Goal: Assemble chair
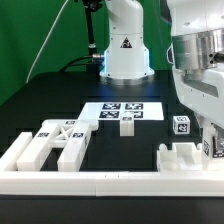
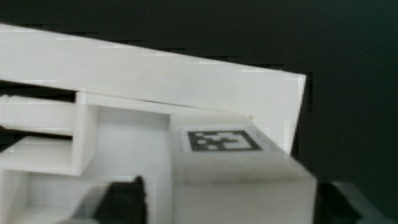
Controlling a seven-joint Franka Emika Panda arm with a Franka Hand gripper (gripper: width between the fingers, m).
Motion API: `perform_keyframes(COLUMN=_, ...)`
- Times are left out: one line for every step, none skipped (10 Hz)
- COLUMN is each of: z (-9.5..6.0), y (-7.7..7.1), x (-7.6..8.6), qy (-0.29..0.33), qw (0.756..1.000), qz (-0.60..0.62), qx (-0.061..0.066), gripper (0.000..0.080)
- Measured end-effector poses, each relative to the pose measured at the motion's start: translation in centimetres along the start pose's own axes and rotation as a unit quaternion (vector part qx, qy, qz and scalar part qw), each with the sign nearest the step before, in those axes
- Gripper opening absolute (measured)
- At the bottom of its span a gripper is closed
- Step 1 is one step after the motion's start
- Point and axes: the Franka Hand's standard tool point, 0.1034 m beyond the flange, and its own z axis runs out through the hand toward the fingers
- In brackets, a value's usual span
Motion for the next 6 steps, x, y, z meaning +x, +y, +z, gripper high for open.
perform_keyframes(z=0.0, y=0.0, x=-0.1, qy=0.000, qw=0.996, qz=-0.085, qx=0.000, gripper=0.0519)
perform_keyframes(z=0.1, y=0.1, x=-0.3, qy=-0.003, qw=0.983, qz=-0.183, qx=-0.004, gripper=0.0620)
perform_keyframes(z=0.3, y=0.5, x=-0.7, qy=-0.012, qw=0.961, qz=-0.276, qx=-0.011, gripper=0.0644)
perform_keyframes(z=0.4, y=0.7, x=-0.9, qy=-0.016, qw=0.954, qz=-0.299, qx=-0.014, gripper=0.0648)
perform_keyframes(z=0.3, y=0.8, x=-0.4, qy=-0.004, qw=0.939, qz=-0.344, qx=-0.005, gripper=0.0648)
perform_keyframes(z=0.4, y=1.0, x=-0.4, qy=-0.005, qw=0.927, qz=-0.376, qx=-0.008, gripper=0.0649)
